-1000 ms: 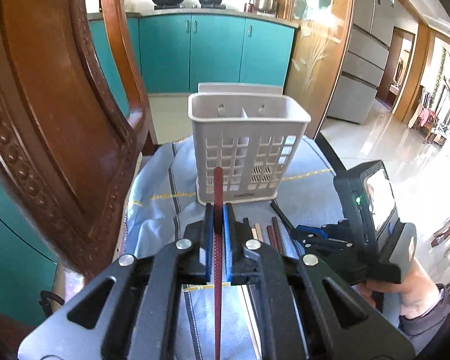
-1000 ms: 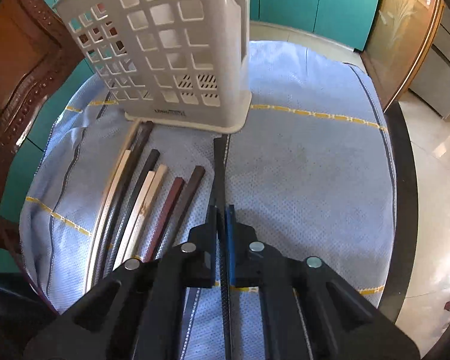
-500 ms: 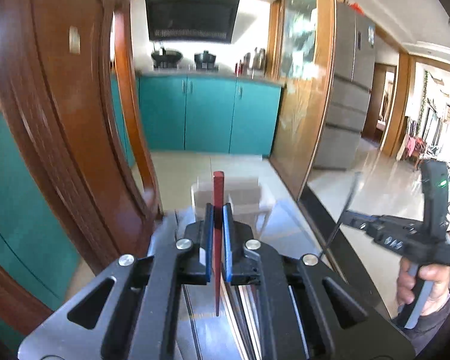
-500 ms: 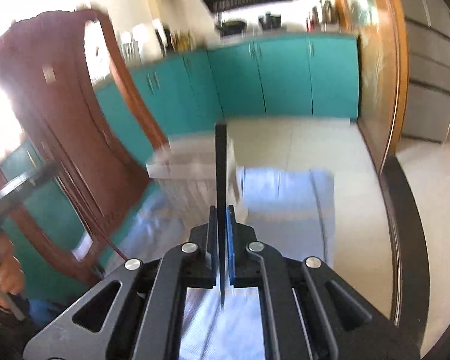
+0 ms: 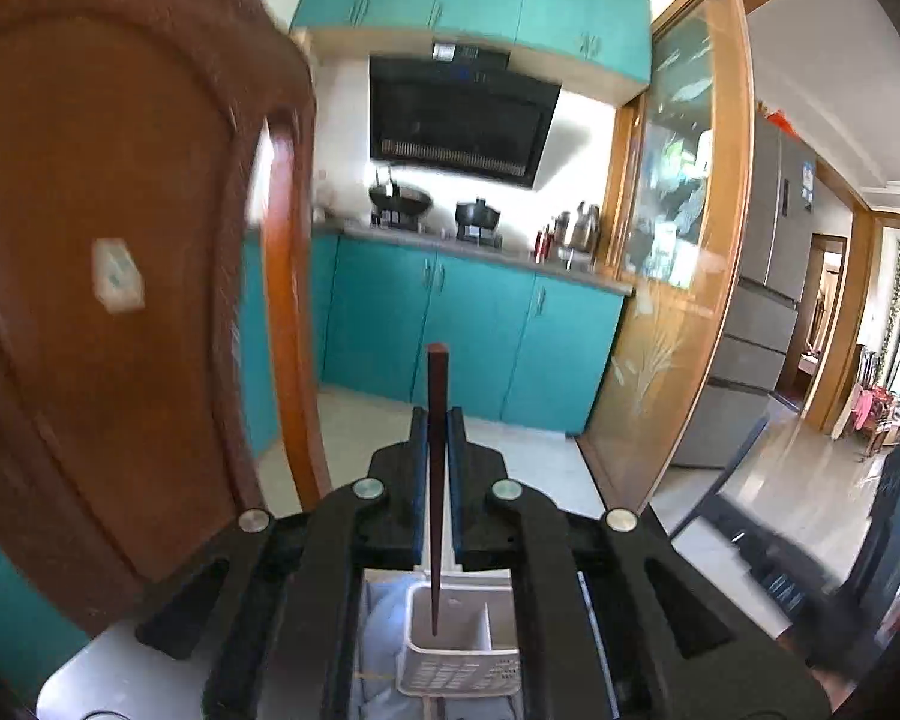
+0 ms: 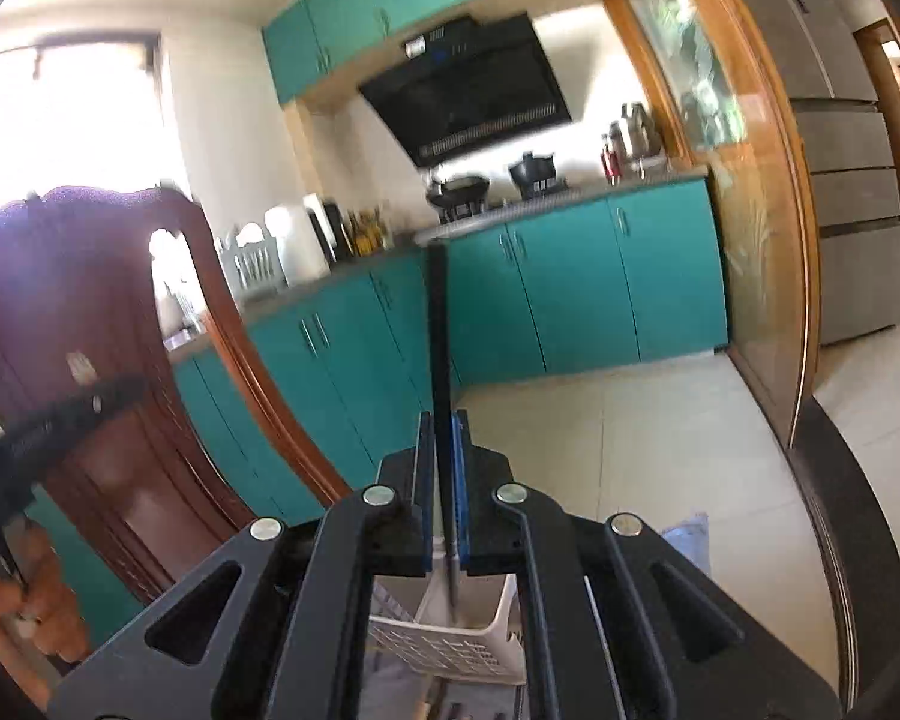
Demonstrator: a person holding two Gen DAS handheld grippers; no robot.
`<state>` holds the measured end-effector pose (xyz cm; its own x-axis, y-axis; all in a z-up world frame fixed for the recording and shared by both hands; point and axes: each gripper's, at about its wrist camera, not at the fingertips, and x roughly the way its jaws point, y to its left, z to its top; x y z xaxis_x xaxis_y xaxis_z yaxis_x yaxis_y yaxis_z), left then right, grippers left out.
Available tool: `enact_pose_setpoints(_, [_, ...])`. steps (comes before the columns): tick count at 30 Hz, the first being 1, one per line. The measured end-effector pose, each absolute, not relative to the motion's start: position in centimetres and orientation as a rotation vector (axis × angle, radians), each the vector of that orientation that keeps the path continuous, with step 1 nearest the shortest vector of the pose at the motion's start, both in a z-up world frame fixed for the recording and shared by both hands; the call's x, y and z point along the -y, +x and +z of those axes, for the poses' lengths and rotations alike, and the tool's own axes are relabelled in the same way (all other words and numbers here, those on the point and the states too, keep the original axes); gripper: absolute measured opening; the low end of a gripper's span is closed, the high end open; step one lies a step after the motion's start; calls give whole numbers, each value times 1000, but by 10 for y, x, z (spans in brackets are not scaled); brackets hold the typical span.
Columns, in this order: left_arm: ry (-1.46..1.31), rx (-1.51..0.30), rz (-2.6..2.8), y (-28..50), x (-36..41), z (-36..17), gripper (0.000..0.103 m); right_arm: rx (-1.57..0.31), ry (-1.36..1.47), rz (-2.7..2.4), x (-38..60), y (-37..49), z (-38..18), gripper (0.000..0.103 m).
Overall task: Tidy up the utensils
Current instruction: 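Lift both held chopsticks and carry them above the white basket with both tools, then lower the chopsticks into the basket and open both tools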
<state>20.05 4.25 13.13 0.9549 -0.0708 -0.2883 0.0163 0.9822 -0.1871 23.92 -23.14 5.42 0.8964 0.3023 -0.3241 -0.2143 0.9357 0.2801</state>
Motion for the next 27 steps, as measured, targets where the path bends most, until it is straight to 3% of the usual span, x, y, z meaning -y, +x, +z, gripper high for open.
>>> enact_pose_setpoints(10, [-110,-453,-32,239,-21,59,7,-468,193,269,215,244,18,6])
enact_pose_setpoints(16, [-85,-478,-36,242,-20,47,7,-459,172,253,216,228,20,7])
enact_pose_setpoints(24, [-56,-463,-50,228,-17,41,8,-390,143,240,234,193,32,24])
enact_pose_setpoints(26, [-52,-450,-66,223,-17,42,17,-364,134,258,239,181,32,29])
enact_pose_setpoints(27, [-56,-432,-85,216,-18,42,30,-337,136,304,243,171,30,33])
